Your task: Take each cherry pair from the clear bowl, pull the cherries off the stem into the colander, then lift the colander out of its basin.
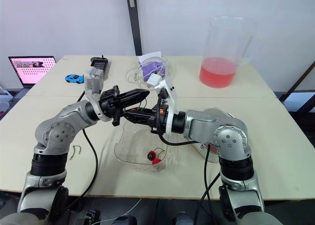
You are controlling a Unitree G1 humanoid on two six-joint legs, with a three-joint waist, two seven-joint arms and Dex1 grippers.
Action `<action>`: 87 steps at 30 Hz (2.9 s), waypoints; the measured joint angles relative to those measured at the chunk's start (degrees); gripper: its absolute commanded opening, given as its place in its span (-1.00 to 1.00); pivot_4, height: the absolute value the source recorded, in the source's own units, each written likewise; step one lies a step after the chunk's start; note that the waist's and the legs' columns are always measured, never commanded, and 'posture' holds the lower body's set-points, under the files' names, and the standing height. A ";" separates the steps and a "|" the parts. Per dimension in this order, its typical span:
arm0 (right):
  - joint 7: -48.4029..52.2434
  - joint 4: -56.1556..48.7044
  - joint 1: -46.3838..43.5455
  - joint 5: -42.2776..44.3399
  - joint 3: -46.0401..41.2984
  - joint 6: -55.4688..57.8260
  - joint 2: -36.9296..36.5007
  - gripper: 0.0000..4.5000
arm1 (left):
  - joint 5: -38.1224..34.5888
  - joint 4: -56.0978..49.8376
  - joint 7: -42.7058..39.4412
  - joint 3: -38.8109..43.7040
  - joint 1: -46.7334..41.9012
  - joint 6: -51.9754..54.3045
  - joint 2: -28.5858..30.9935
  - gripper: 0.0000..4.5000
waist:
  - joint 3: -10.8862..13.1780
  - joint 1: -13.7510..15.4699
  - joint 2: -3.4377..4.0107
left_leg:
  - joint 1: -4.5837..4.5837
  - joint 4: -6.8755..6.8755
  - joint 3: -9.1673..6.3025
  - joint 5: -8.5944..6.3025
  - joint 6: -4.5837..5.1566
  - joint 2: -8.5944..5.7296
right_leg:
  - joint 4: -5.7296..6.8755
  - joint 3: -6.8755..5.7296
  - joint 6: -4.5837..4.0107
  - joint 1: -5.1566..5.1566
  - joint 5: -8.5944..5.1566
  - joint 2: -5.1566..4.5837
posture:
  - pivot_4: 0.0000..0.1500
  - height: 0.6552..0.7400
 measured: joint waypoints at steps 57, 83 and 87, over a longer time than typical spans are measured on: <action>53.94 11.50 -6.75 -27.94 3.04 -7.93 -46.67 0.98 | -1.57 -6.50 0.07 7.17 12.94 0.26 11.76 -1.00 | 0.08 -0.08 0.07 | 0.04 -0.06 0.08 -0.03 0.03 0.02 | -0.10 0.07 0.00 0.01 0.00 0.00 | 1.00 0.84; 56.27 4.53 -12.32 -17.31 5.79 -3.64 -34.75 1.00 | 6.71 3.81 10.07 22.60 45.55 3.45 20.13 0.12 | 0.11 0.14 0.07 | 0.04 -0.06 0.08 -0.03 0.04 0.02 | -0.09 0.03 -0.02 -0.03 -0.01 -0.04 | 1.00 0.84; 56.31 4.54 -12.35 -18.17 6.08 -3.71 -35.44 1.00 | 6.17 4.36 10.02 25.47 43.46 2.66 20.14 0.98 | 0.10 0.18 0.06 | 0.03 -0.06 0.08 -0.04 0.04 0.02 | -0.09 0.02 -0.02 -0.02 0.00 -0.07 | 1.00 0.84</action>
